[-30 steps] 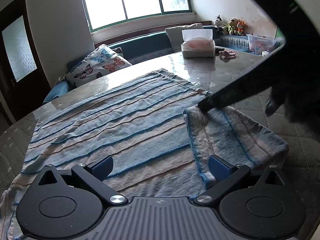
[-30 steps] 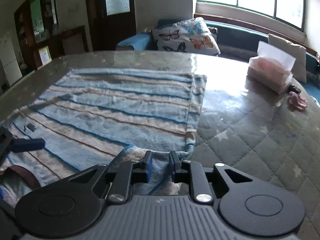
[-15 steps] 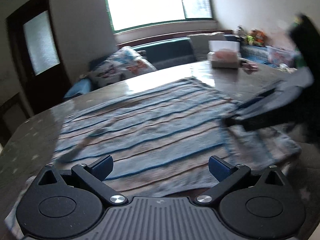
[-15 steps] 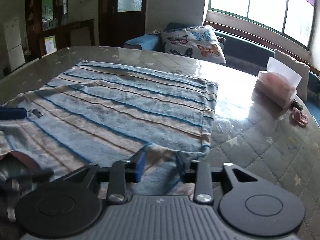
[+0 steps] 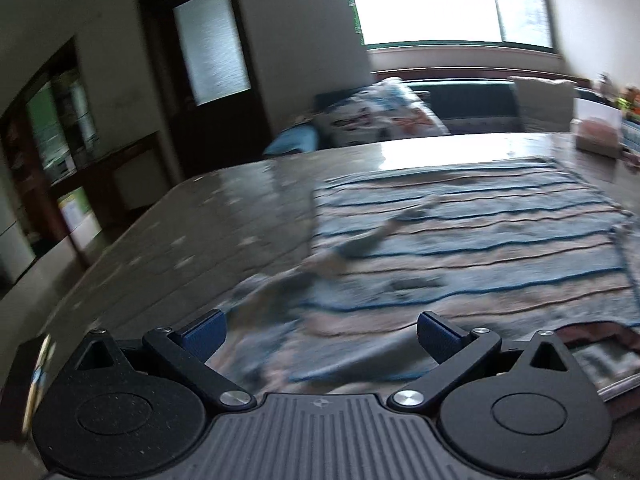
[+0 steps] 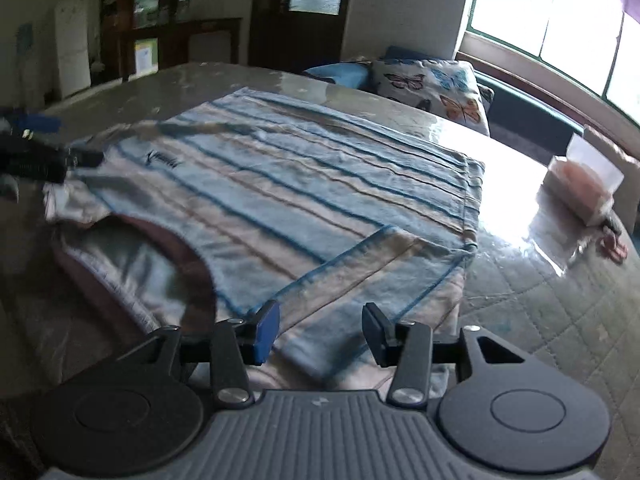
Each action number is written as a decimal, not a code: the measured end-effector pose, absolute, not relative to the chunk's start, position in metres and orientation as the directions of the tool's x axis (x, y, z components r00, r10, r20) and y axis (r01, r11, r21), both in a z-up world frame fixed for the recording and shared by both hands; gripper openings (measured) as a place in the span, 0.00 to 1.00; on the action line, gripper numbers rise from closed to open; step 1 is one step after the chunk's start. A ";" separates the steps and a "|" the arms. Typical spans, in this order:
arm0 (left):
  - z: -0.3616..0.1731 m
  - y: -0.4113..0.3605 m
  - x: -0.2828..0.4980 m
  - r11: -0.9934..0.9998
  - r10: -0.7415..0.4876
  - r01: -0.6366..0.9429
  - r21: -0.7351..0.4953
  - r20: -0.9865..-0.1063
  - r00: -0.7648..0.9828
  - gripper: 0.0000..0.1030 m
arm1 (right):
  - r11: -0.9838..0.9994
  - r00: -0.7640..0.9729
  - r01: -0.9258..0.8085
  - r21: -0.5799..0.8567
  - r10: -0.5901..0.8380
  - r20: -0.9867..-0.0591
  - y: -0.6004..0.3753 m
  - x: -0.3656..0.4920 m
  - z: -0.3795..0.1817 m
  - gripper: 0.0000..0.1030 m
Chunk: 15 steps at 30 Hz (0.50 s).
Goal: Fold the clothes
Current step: 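Release the folded sleeve and move both grippers toward the other sleeve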
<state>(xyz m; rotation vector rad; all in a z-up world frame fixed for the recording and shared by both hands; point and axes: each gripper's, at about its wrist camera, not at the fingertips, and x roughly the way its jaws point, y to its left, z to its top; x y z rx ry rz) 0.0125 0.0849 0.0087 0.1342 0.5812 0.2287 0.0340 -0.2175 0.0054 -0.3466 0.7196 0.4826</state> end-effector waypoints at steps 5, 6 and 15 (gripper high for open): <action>0.010 0.124 0.000 0.944 0.328 -0.288 0.159 -0.530 0.782 0.97 | 0.824 0.650 -0.551 -0.133 0.323 -0.688 -0.211 0.033 0.018 0.45; 0.011 0.134 -0.002 0.941 0.335 -0.308 0.143 -0.535 0.775 0.94 | 0.823 0.646 -0.555 -0.122 0.335 -0.686 -0.210 0.034 0.021 0.45; 0.003 0.198 -0.006 0.927 0.287 -0.374 -0.006 -0.630 0.721 0.70 | 0.742 0.585 -0.664 -0.091 0.439 -0.682 -0.152 0.047 0.033 0.45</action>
